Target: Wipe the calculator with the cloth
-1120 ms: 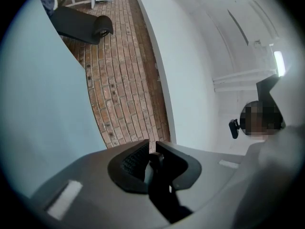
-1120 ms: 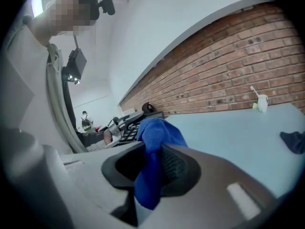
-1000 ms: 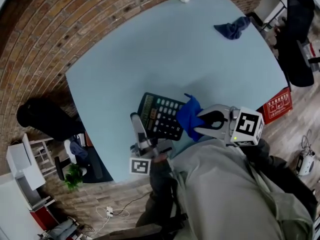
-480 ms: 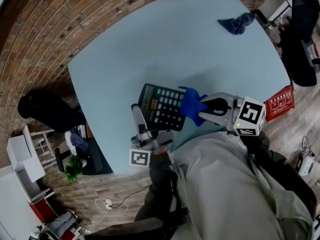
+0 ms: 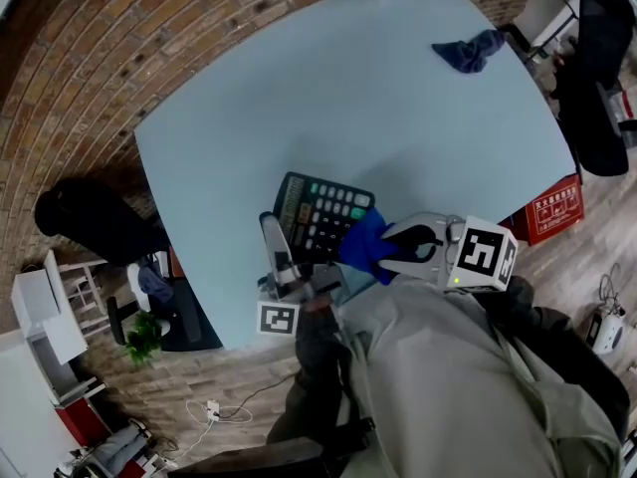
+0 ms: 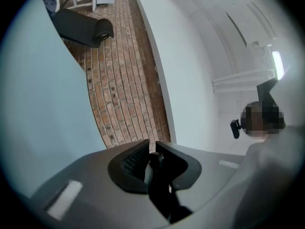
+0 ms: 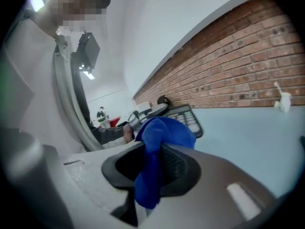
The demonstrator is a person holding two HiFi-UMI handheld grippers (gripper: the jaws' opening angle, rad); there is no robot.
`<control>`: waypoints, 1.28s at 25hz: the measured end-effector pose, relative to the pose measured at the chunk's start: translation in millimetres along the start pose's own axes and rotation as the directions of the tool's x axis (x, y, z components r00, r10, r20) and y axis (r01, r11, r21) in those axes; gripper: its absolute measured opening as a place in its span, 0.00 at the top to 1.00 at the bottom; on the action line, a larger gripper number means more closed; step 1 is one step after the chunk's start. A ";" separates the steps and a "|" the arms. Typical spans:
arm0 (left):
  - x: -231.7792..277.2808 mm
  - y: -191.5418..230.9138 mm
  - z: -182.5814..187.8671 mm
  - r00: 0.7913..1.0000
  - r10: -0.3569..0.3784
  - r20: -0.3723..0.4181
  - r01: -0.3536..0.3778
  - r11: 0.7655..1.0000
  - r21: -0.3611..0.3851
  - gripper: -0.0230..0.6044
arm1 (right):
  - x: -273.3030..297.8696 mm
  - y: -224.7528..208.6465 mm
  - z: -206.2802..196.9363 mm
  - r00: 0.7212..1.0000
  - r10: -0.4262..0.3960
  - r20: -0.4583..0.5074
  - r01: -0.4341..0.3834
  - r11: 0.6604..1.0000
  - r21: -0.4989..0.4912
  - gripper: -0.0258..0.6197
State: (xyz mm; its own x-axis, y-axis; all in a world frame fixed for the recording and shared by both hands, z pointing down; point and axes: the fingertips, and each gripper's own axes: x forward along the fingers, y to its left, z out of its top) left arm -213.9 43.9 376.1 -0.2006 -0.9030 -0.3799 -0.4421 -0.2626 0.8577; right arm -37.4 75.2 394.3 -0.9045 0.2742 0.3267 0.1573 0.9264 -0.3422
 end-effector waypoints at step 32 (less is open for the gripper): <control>-4.0 148.8 -109.5 0.680 0.349 -0.645 0.068 0.846 0.530 0.44 | -33.2 -175.0 -128.7 0.656 -0.639 -0.402 0.566 0.769 -0.298 0.72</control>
State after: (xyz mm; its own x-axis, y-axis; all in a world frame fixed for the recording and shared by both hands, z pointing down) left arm -183.1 -28.8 543.2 0.2728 -0.9250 0.2644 -0.8504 -0.1033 0.5159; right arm 16.0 -62.8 556.7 -0.5342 -0.3083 0.7871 -0.2726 0.9442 0.1849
